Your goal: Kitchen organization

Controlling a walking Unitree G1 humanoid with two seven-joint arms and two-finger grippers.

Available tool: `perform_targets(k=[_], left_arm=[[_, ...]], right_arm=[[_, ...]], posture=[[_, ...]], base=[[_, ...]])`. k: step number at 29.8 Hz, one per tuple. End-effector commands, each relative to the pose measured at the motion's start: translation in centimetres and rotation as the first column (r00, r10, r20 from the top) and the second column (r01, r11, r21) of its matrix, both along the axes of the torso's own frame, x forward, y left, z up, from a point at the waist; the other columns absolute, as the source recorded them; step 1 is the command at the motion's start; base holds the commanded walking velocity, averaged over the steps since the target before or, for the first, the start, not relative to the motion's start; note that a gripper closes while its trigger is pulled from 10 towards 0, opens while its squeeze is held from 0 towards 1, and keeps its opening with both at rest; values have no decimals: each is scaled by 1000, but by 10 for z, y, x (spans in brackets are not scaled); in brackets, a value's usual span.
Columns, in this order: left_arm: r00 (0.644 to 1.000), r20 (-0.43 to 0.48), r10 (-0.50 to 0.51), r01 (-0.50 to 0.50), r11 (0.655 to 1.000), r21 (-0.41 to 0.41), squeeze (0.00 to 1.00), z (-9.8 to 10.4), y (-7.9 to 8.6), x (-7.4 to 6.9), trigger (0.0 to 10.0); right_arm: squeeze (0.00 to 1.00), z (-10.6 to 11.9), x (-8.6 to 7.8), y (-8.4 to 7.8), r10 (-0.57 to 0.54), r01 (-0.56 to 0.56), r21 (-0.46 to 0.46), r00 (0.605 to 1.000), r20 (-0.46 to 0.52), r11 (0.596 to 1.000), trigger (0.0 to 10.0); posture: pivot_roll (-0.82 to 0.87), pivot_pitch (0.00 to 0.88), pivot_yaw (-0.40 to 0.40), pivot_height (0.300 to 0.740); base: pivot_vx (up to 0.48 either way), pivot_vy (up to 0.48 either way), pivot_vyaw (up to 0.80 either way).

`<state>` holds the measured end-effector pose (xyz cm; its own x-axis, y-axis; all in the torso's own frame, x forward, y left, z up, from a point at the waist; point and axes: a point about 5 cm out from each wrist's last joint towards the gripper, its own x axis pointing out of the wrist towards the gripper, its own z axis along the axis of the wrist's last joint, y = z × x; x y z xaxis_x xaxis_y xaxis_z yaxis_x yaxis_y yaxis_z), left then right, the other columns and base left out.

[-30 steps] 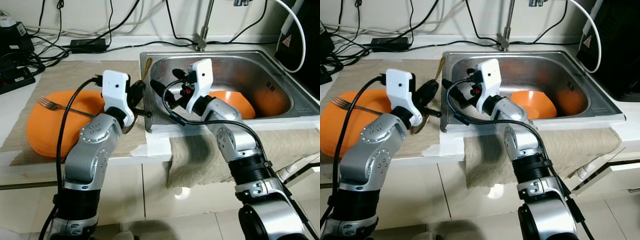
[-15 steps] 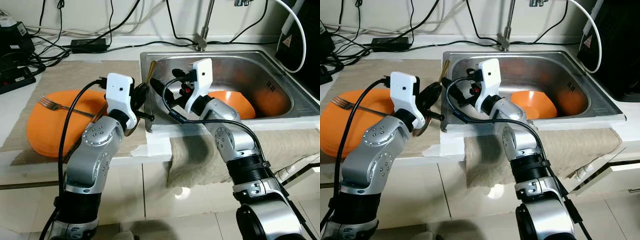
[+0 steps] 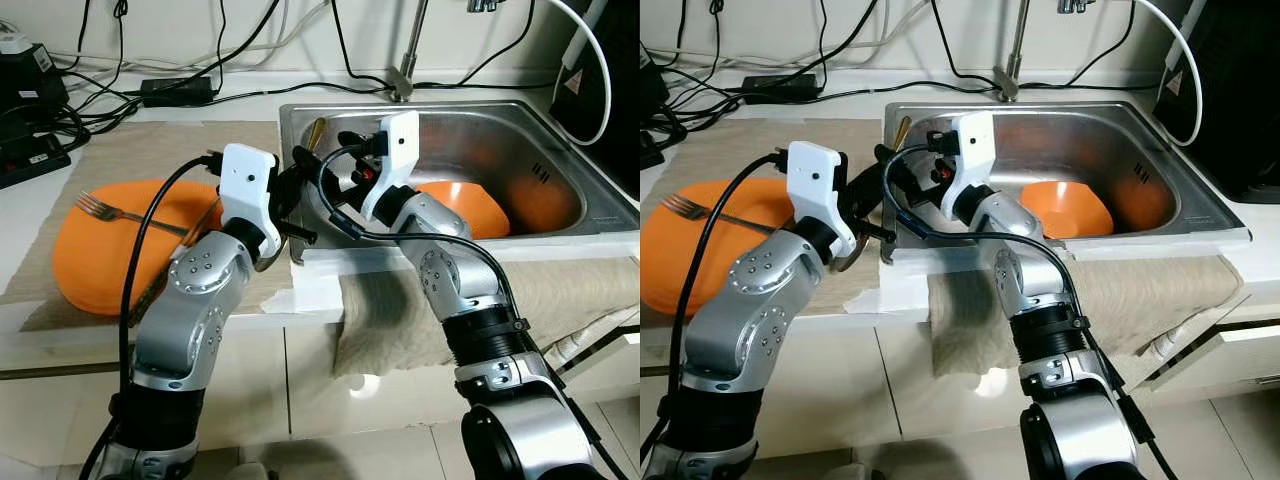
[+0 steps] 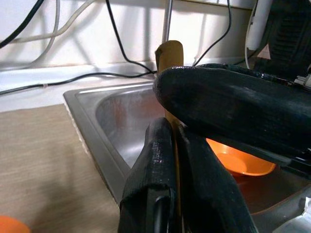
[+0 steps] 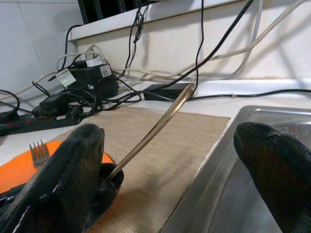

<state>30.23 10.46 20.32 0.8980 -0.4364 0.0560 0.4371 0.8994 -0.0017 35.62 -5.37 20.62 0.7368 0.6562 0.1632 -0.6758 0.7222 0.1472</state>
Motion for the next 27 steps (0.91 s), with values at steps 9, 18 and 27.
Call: perform_targets(k=[9, 18, 27], left_arm=[[996, 57, -74, 76, 997, -22, 12, 14, -9, -7, 0], [992, 46, -116, 117, 993, -12, 8, 17, -3, -11, 0], [990, 36, -140, 141, 990, -21, 8, 18, -1, -16, 0]], right_arm=[[0, -8, -1, 1, 6, -7, -61, 1000, -20, 998, 10000], [0, -16, -22, -11, 103, -103, -149, 995, -9, 983, 10000], [0, -14, -40, -29, 120, -122, -156, 993, -19, 980, 10000]], posture=[[103, 16, -9, 740], [102, 9, -9, 740], [96, 4, -6, 740]], base=[[0, 0, 0], [0, 0, 0], [0, 0, 0]])
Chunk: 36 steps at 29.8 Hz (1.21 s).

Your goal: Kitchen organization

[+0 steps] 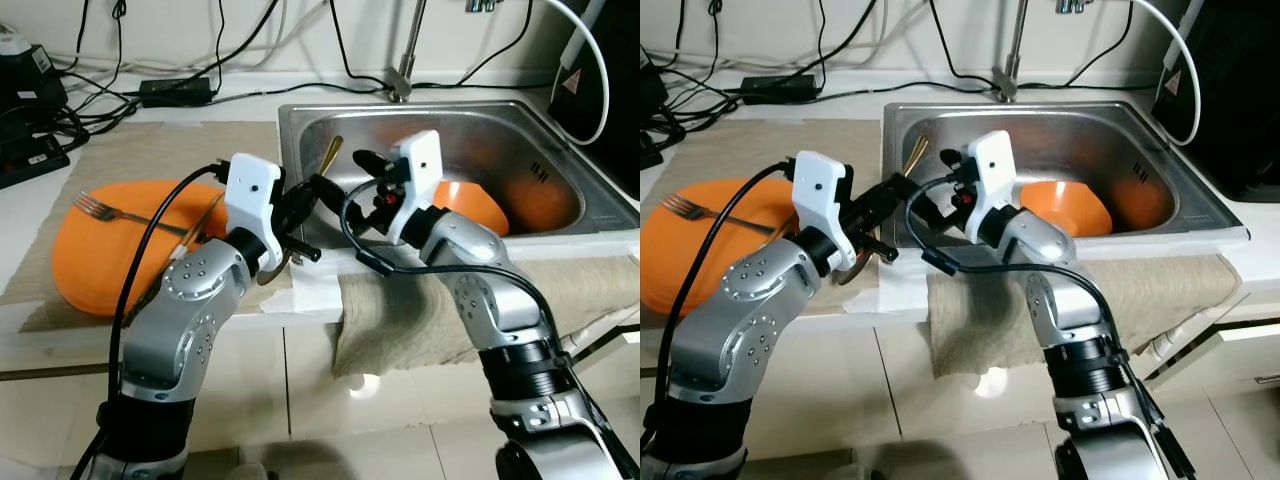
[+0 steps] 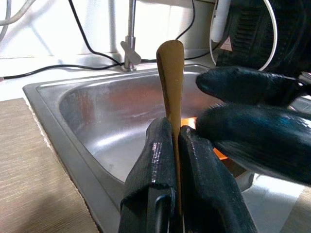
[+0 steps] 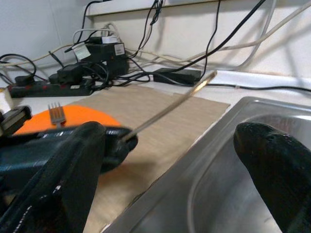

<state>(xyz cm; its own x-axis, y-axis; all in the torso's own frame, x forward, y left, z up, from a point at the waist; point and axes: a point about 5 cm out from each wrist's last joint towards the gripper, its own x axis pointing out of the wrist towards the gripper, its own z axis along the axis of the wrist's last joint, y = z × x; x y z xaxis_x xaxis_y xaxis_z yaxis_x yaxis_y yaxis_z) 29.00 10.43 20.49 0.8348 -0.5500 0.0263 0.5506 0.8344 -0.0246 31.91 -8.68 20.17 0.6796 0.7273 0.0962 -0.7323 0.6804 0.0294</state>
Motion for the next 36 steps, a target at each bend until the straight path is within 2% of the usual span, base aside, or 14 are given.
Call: perform_targets(k=[1, 5, 8, 14, 19, 27, 31, 36], left_arm=[[997, 72, -15, 17, 1000, -26, 4, 17, 0, -4, 0], [996, 78, -35, 38, 999, -33, 0, 20, -1, -4, 0], [992, 87, -90, 94, 994, -50, 0, 25, -7, -11, 0], [989, 92, -117, 123, 991, -59, 4, 27, -7, -17, 0], [989, 42, -142, 144, 989, -41, 8, 14, -4, -23, 0], [993, -37, -116, 115, 993, -11, 8, -11, 3, -24, 0], [993, -44, -113, 112, 994, -8, 12, -14, 3, -24, 0], [990, -10, -143, 143, 989, -35, 20, -3, -5, -24, 0]], right_arm=[[0, -8, -6, 3, 40, -41, -25, 998, -47, 999, 10000], [0, -6, -10, 1, 31, -32, -22, 998, -52, 999, 10000], [0, -8, -12, 0, 13, -14, -11, 998, -68, 1000, 10000], [0, -7, -14, 0, 8, -8, -5, 997, -75, 1000, 10000], [0, -1, -14, 1, -14, 15, 25, 998, -59, 1000, 10000], [0, 12, -15, -1, -55, 56, 77, 998, -16, 995, 10000], [0, 15, -15, -1, -65, 65, 95, 998, -6, 993, 10000], [0, 7, -13, 3, -78, 82, 104, 996, -46, 991, 10000]], posture=[[96, 4, -6, 740], [89, 5, -3, 740], [86, 6, -1, 740], [94, 10, -5, 740], [94, 10, -5, 740], [93, 16, -4, 740], [89, 16, -2, 740], [88, 17, -2, 740]], base=[[0, 0, 0], [0, 0, 0], [0, 0, 0], [0, 0, 0], [0, 0, 0], [0, 0, 0], [0, 0, 0], [0, 0, 0]])
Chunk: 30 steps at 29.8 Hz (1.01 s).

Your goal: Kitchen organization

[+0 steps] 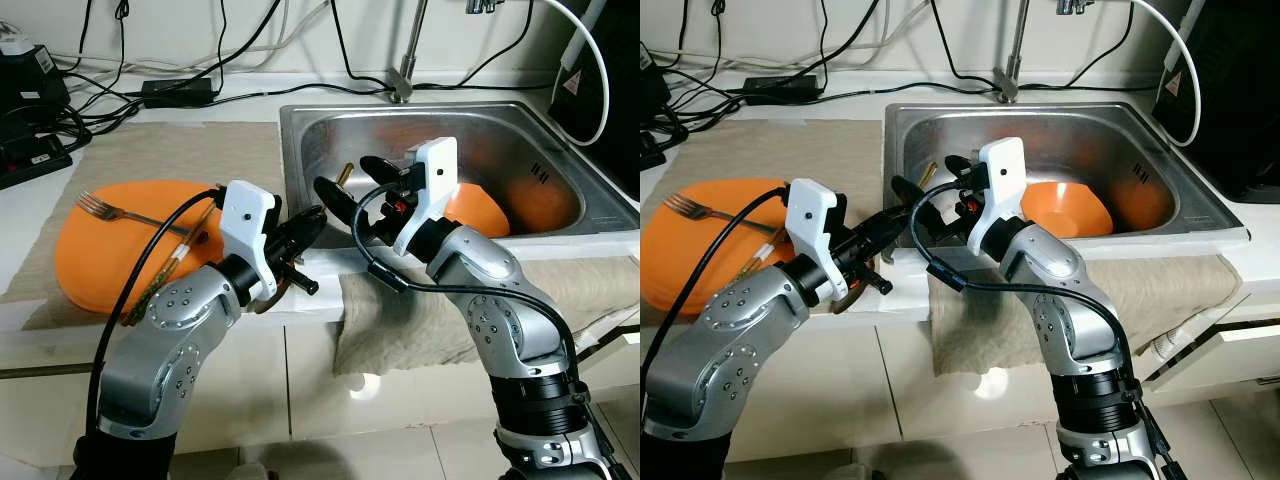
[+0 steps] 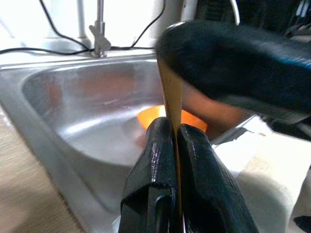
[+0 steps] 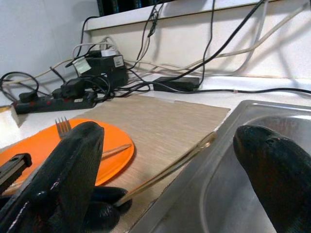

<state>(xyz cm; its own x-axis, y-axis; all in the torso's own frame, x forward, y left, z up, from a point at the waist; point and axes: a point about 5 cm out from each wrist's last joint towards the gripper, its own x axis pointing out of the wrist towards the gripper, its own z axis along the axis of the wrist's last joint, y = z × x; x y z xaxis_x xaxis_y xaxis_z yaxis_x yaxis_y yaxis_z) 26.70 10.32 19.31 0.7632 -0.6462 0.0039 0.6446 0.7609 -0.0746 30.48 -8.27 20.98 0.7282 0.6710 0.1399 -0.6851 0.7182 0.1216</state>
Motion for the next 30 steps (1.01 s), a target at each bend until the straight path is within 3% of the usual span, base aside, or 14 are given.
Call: perform_targets(k=[1, 13, 16, 22, 30], left_arm=[[999, 39, -24, 25, 1000, -12, 20, 10, -4, -1, 0], [997, 75, -14, 19, 998, -62, 20, 21, 0, -2, 0], [996, 77, -42, 47, 997, -64, 12, 21, -1, 1, 0], [993, 97, -62, 66, 997, -39, 4, 26, 5, 20, 0], [990, 97, -104, 108, 993, -40, 4, 26, -2, 14, 0]], right_arm=[[0, -3, 2, 0, -19, 19, 14, 1000, -18, 1000, 10000], [0, -12, 8, 5, -39, 42, 34, 997, -72, 999, 10000], [0, -20, 4, 1, 22, -26, -83, 998, -51, 996, 10000], [0, -27, 10, 2, 55, -58, -160, 998, -25, 985, 10000], [0, -27, 12, 6, 33, -38, -110, 999, -42, 993, 10000]], posture=[[88, 17, -3, 740], [104, 16, -5, 740], [101, 15, -2, 740], [86, 0, 9, 740], [88, 0, 11, 740]], base=[[0, 0, 0], [0, 0, 0], [0, 0, 0], [0, 0, 0], [0, 0, 0]])
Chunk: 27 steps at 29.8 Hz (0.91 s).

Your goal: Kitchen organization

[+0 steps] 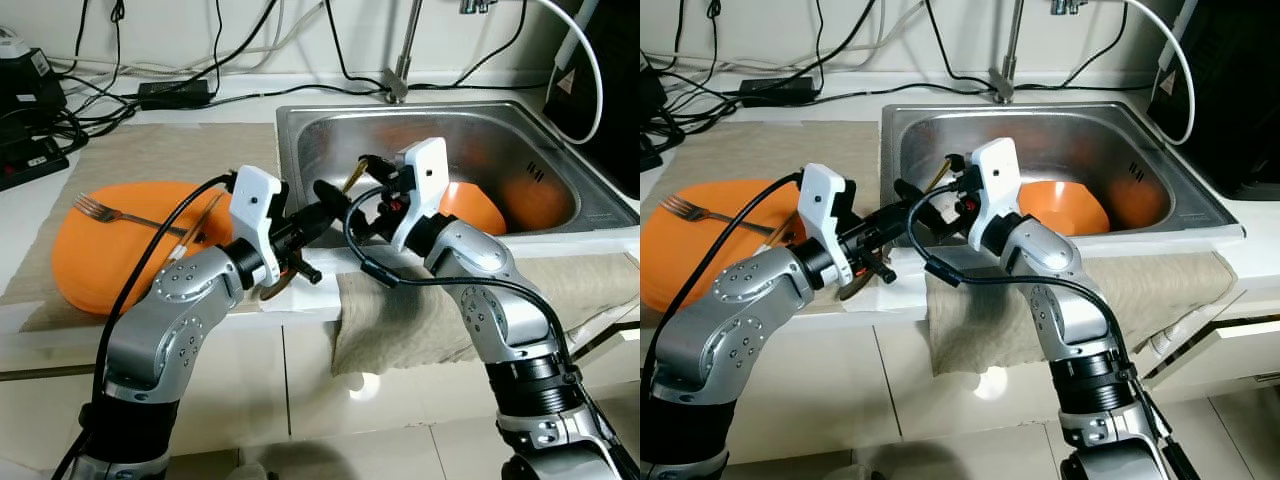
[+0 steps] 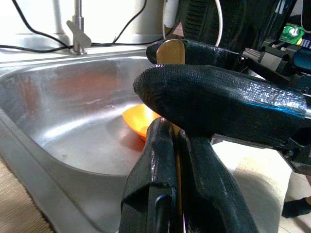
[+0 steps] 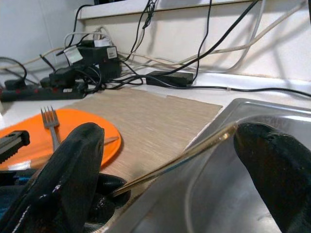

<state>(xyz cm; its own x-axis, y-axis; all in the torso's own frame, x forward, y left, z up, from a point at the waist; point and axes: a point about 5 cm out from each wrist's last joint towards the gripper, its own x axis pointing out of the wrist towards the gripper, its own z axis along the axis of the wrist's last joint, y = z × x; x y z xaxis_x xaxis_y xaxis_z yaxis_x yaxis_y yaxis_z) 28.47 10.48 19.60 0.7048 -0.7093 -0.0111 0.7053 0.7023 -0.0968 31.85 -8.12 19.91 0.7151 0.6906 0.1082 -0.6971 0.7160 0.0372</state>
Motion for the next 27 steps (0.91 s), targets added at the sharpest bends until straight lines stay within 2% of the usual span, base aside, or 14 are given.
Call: perform_targets(k=[1, 5, 13, 19, 26, 27], left_arm=[[993, 119, -17, 22, 999, -43, 4, 23, -4, -4, 0], [992, 123, -21, 26, 999, -41, 8, 26, -2, -2, 0], [992, 122, -14, 19, 999, -46, 8, 27, 0, -1, 0], [992, 121, -43, 54, 995, -88, 8, 30, -9, -7, 0], [992, 110, -63, 75, 991, -109, 12, 29, -13, -14, 0], [992, 110, -64, 76, 991, -110, 8, 29, -13, -15, 0]], right_arm=[[0, -17, -2, 5, 14, -16, -16, 996, -87, 1000, 10000], [0, -22, 0, 7, -21, 33, 74, 988, -155, 997, 10000], [0, -21, 4, 9, -43, 59, 95, 986, -162, 994, 10000], [0, -17, 12, 10, -100, 125, 141, 980, -173, 982, 10000], [0, -20, 19, 8, -166, 187, 118, 972, -169, 975, 10000], [0, -20, 19, 8, -170, 191, 117, 971, -170, 975, 8235]], posture=[[88, 0, 11, 740], [91, 4, 10, 740], [90, 7, 8, 740], [89, 9, 5, 740], [96, 14, 3, 740], [96, 14, 4, 740]], base=[[0, 0, 0], [0, 0, 0], [0, 0, 0], [0, 0, 0], [0, 0, 0], [0, 0, 0]])
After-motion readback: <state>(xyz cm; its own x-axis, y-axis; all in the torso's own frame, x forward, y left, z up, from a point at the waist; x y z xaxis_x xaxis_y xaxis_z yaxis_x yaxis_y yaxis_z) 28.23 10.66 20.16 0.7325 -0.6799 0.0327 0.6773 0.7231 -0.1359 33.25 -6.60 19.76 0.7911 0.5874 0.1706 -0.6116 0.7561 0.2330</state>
